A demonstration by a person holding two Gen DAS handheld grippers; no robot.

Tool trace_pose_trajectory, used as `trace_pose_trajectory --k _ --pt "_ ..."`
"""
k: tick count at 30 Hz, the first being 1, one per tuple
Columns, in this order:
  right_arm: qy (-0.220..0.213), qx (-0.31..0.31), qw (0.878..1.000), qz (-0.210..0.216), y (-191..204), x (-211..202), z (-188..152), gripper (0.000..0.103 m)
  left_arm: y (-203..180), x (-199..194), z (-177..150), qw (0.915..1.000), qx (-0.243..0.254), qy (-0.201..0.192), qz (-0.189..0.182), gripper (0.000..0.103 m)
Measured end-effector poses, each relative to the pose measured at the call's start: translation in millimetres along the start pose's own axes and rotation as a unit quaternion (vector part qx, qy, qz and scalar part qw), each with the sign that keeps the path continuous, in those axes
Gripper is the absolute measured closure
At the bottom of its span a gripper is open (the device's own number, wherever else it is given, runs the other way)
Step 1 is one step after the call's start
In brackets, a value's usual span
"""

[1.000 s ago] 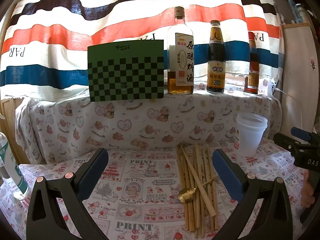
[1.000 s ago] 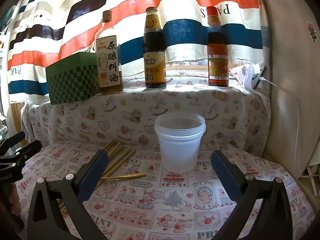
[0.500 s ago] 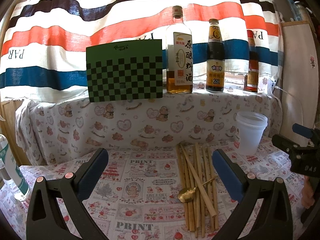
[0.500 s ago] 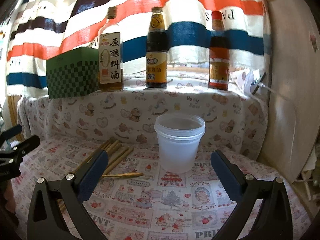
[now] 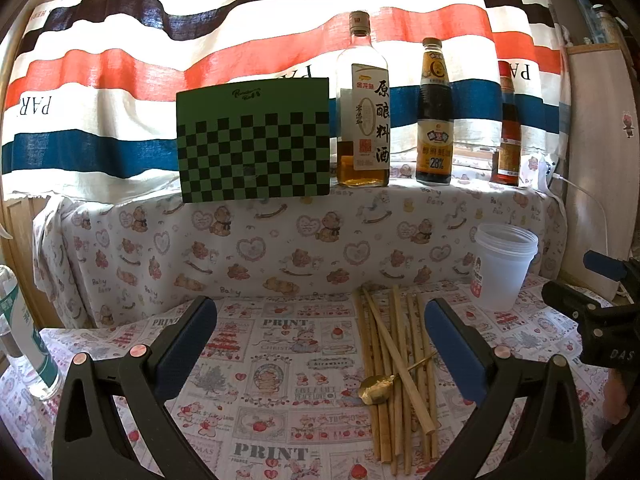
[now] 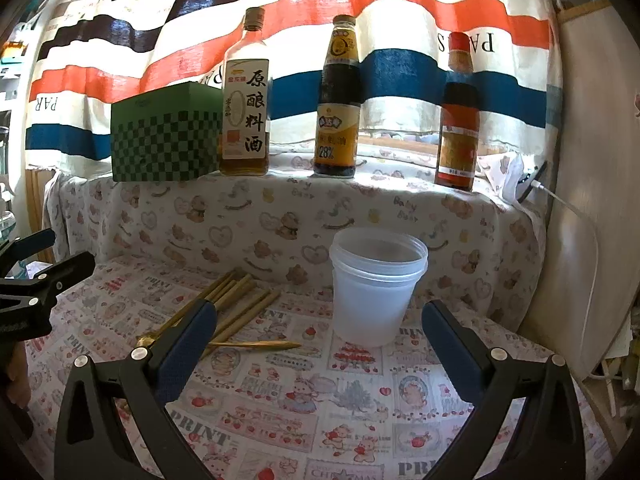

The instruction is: Organize utensils

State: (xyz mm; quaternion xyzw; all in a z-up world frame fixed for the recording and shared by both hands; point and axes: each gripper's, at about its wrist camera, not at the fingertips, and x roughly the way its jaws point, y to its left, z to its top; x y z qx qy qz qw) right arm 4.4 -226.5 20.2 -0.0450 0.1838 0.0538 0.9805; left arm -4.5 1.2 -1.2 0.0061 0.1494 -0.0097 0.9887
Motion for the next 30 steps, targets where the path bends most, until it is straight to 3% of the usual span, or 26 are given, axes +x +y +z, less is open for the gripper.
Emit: trace_pose_trajectory --k 30 --pt "0.0 0.007 1.0 -0.004 -1.9 0.9 -0.4 0.0 4.7 2.8 0.6 1.0 -0.006 0.004 0.004 0.0"
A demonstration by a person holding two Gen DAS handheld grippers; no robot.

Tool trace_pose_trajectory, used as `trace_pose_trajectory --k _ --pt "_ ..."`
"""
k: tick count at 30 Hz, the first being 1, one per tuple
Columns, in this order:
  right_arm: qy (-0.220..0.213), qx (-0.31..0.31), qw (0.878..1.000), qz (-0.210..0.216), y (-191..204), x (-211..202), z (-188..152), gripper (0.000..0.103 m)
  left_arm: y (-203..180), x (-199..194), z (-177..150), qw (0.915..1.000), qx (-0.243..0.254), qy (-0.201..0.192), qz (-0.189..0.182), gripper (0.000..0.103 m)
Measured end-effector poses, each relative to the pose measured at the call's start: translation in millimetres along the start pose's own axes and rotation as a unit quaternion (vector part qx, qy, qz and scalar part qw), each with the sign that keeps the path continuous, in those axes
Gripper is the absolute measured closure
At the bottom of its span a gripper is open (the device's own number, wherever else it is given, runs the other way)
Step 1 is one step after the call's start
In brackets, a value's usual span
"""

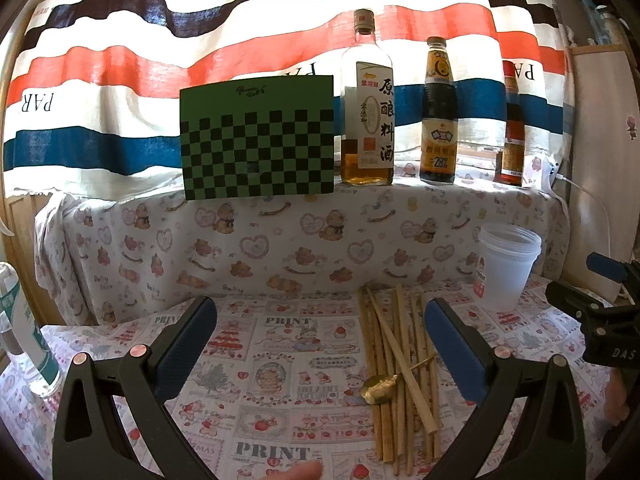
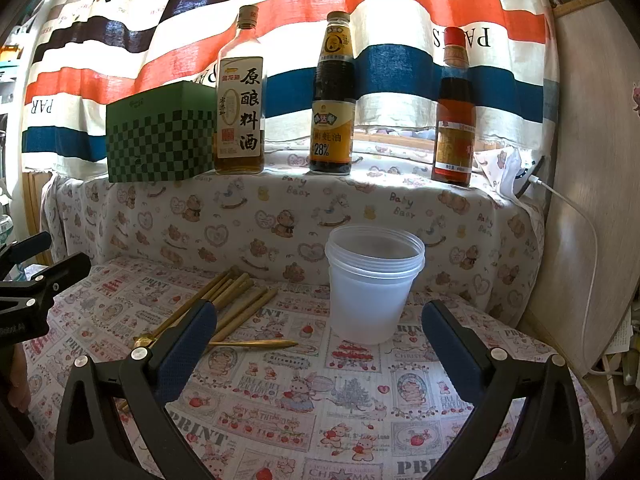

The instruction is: Organize utensils

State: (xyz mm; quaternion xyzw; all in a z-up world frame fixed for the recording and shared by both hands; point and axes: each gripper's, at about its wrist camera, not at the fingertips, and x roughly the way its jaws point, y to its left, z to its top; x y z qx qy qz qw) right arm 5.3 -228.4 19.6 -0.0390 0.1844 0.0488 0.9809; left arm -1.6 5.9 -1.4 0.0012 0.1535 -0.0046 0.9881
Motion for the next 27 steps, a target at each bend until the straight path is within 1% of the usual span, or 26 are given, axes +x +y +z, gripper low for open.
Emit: trace_pose_trajectory --k 14,15,17,19,23,25,26,27 --pt "0.0 0.0 1.0 -0.001 0 0 0 0.0 1 0 0 1.0 0.0 0.0 0.001 0.0" --pt "0.0 0.0 1.0 -0.001 0 0 0 0.0 0 0 0 1.0 0.0 -0.001 -0.002 0.0" --pt "-0.001 0.001 1.0 0.0 0 0 0 0.0 1 -2 0 0.9997 0.0 -0.006 -0.024 0.0" --pt "-0.002 0.003 1.0 -0.003 -1 -1 0 0.0 -1 -3 1 0.9996 0.002 -0.01 -0.025 0.0" --pt "-0.039 0.031 0.999 -0.021 -11 -11 -2 0.0 0 -2 1 0.9995 -0.004 -0.003 -0.031 0.0" --pt "-0.041 0.039 0.998 -0.035 -15 -12 -2 0.0 3 -1 1 0.999 -0.012 -0.001 -0.042 0.0" --pt "-0.039 0.04 0.998 -0.042 -17 -12 -1 0.006 4 0 1 0.9986 -0.014 0.003 -0.05 0.0" --pt "-0.036 0.044 0.997 -0.052 -19 -13 0 0.014 3 1 1 0.9987 -0.014 0.007 -0.048 0.0"
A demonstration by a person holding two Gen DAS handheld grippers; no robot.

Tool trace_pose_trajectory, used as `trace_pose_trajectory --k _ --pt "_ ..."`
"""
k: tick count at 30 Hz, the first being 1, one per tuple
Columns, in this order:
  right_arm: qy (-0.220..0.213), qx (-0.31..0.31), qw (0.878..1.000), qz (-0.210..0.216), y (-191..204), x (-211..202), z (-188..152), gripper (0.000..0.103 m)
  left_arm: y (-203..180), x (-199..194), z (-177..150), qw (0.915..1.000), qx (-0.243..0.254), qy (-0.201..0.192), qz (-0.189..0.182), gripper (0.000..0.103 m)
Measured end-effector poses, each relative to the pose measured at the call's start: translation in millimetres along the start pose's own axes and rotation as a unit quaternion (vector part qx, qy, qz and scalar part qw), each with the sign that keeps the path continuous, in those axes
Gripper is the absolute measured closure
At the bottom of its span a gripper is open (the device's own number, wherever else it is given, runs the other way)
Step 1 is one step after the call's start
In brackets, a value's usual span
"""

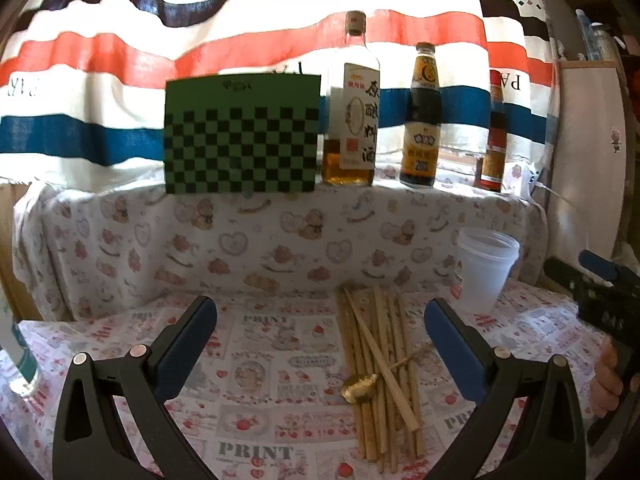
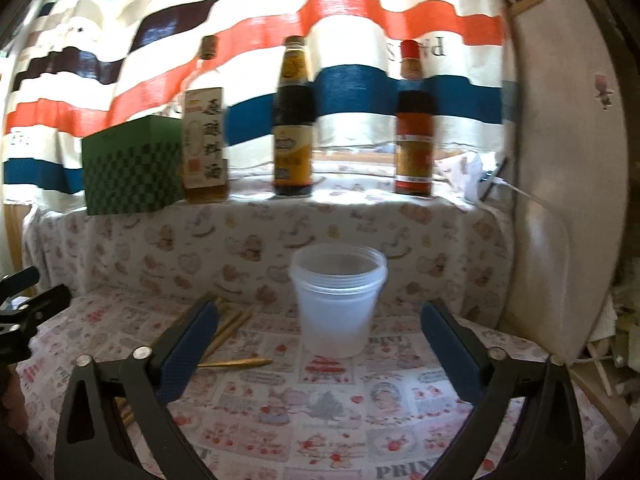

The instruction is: Organize utensils

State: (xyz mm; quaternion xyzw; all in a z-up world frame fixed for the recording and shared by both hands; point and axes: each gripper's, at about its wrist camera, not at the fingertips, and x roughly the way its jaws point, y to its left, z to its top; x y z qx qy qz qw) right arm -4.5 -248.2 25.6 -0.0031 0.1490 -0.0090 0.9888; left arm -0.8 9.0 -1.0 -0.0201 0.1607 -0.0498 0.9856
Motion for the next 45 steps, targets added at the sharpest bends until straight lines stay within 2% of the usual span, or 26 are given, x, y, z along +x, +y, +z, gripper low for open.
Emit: trace_pose_trajectory --k 2,4,7,9,10,12,14,16,18,21,23,27,29,31,32,33,35,38,40,42,43,44,45 --pt "0.004 0.018 1.0 -0.001 -7 -2 3 0.019 -2 -1 0 0.9999 0.002 -0.001 0.012 0.0" --pt "0.014 0.039 0.999 0.015 -14 -2 6 0.028 -3 -1 -1 0.9998 0.009 -0.002 0.02 0.003" --pt "0.016 0.072 0.997 0.022 -25 -4 8 0.04 -3 0 0 0.9991 0.01 0.001 0.042 0.015" --pt "0.02 0.069 0.997 0.032 -26 -3 10 0.053 -1 0 -1 0.999 0.006 0.001 0.044 0.022" --pt "0.026 0.059 0.997 0.039 -24 -2 11 0.055 -1 0 -1 0.999 0.005 0.004 0.044 0.023" --pt "0.026 0.05 0.997 0.053 -22 -4 13 0.06 -1 2 -2 0.9995 0.003 0.018 0.026 0.04" --pt "0.026 0.053 0.996 0.06 -20 -6 13 0.061 -5 3 -3 0.9993 0.011 0.031 0.019 0.055" --pt "0.035 0.054 0.996 0.069 -18 -3 12 0.061 -9 0 -3 0.9993 0.015 0.027 0.022 0.055" --pt "0.054 0.042 0.994 0.08 -12 2 10 0.061 -15 0 -3 0.999 0.027 0.036 0.007 0.055" --pt "0.073 0.025 0.994 0.078 -6 8 8 0.061 -34 5 -8 0.9946 0.059 0.078 -0.034 0.055" --pt "0.076 0.024 0.994 0.073 -4 9 6 0.061 -50 9 -14 0.989 0.092 0.106 -0.047 0.055" --pt "0.087 0.036 0.993 0.075 -8 11 6 0.061 -54 7 -15 0.9872 0.073 0.123 -0.072 0.055" --pt "0.093 0.043 0.992 0.074 -10 13 6 0.061 -56 11 -19 0.9822 0.079 0.148 -0.085 0.055" --pt "0.1 0.05 0.991 0.072 -12 16 6 0.061 -62 20 -26 0.9759 0.094 0.179 -0.082 0.055" --pt "0.103 0.052 0.991 0.069 -13 17 5 0.061 -63 24 -29 0.9728 0.097 0.196 -0.078 0.057" --pt "0.104 0.053 0.991 0.067 -13 18 5 0.061 -63 27 -31 0.9712 0.092 0.205 -0.078 0.073" --pt "0.107 0.052 0.991 0.064 -13 19 4 0.06 -57 31 -32 0.9698 0.069 0.219 -0.082 0.092" --pt "0.112 0.049 0.99 0.069 -13 20 4 0.049 -48 39 -37 0.9646 0.041 0.243 -0.095 0.093" --pt "0.112 0.049 0.99 0.073 -12 20 4 0.049 -47 40 -38 0.9613 0.036 0.253 -0.104 0.093" --pt "0.108 0.044 0.991 0.07 -11 19 4 0.049 -49 39 -38 0.9618 0.041 0.251 -0.1 0.091" --pt "0.106 0.041 0.991 0.068 -10 18 4 0.049 -50 40 -39 0.9613 0.043 0.254 -0.098 0.085" --pt "0.103 0.039 0.992 0.065 -10 17 4 0.049 -52 41 -40 0.9599 0.044 0.259 -0.099 0.068" --pt "0.102 0.038 0.992 0.064 -9 17 5 0.047 -52 45 -40 0.9578 0.044 0.264 -0.104 0.061"
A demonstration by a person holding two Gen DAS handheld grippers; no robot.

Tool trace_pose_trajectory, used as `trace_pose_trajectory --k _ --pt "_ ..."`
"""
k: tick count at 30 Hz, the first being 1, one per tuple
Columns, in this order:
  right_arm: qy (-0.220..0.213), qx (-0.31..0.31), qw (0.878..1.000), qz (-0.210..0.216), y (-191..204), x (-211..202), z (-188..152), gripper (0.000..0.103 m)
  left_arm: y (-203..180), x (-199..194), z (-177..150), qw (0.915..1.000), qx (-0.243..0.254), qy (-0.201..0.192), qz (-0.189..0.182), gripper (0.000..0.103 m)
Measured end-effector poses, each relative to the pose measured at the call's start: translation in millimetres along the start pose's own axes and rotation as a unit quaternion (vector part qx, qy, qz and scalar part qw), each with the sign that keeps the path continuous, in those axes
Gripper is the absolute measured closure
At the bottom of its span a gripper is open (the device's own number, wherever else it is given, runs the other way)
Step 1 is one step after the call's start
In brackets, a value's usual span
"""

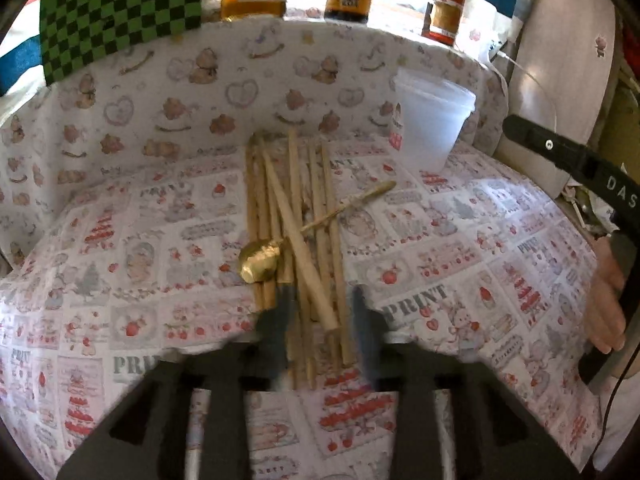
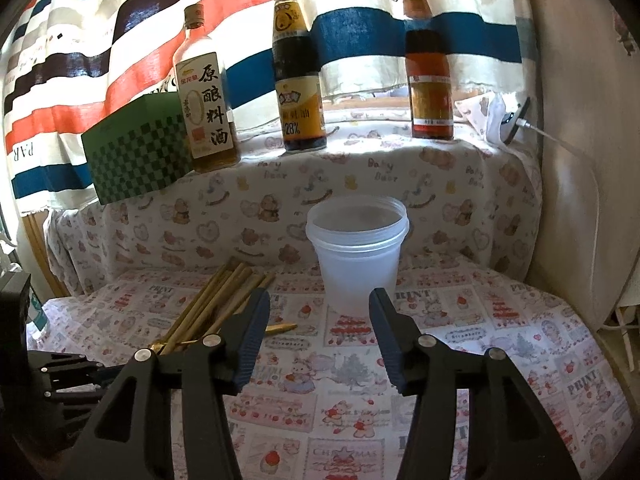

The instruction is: Organize utensils

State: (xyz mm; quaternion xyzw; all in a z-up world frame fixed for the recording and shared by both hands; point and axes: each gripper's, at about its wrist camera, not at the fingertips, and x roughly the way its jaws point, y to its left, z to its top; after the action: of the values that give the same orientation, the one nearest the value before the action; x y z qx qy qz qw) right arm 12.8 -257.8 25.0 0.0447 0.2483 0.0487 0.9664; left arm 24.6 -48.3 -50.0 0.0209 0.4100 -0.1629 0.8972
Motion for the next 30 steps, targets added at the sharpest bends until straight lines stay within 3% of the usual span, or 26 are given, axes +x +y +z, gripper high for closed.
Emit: trace_pose_trajectory --k 2,3,5,10,13,17,20,24,29,30 --pt "0.001 0.001 1.0 0.001 0 1 0 0.039 2 3 0 1.0 -0.006 0.007 0.001 0.064" --pt "0.003 0.002 1.0 0.002 0 0 0 0.036 5 2 1 0.9999 -0.015 0.005 0.005 0.075" --pt "0.007 0.007 1.0 0.005 -1 1 0 0.036 16 2 2 0.9993 -0.038 0.003 0.003 0.088" --pt "0.003 0.001 1.0 0.003 0 2 0 0.033 40 -4 5 0.9969 -0.076 -0.018 -0.009 0.094" --pt "-0.007 0.0 1.0 0.002 0 -2 0 0.028 49 -22 7 0.9936 -0.094 -0.063 -0.004 0.096" --pt "-0.011 0.004 1.0 0.001 -2 -4 2 0.028 60 -70 4 0.9732 -0.128 -0.191 0.008 0.097" --pt "-0.011 0.01 1.0 0.003 -4 -5 3 0.028 64 -97 1 0.9575 -0.135 -0.255 0.018 0.097" --pt "-0.012 0.012 1.0 0.001 -5 -6 3 0.028 73 -118 -4 0.9404 -0.146 -0.306 0.022 0.097" --pt "-0.005 0.013 1.0 -0.001 -6 -2 2 0.028 68 -127 -2 0.9319 -0.113 -0.337 0.074 0.097" --pt "-0.004 0.015 1.0 0.001 -6 -2 2 0.028 68 -128 -2 0.9329 -0.114 -0.334 0.07 0.097"
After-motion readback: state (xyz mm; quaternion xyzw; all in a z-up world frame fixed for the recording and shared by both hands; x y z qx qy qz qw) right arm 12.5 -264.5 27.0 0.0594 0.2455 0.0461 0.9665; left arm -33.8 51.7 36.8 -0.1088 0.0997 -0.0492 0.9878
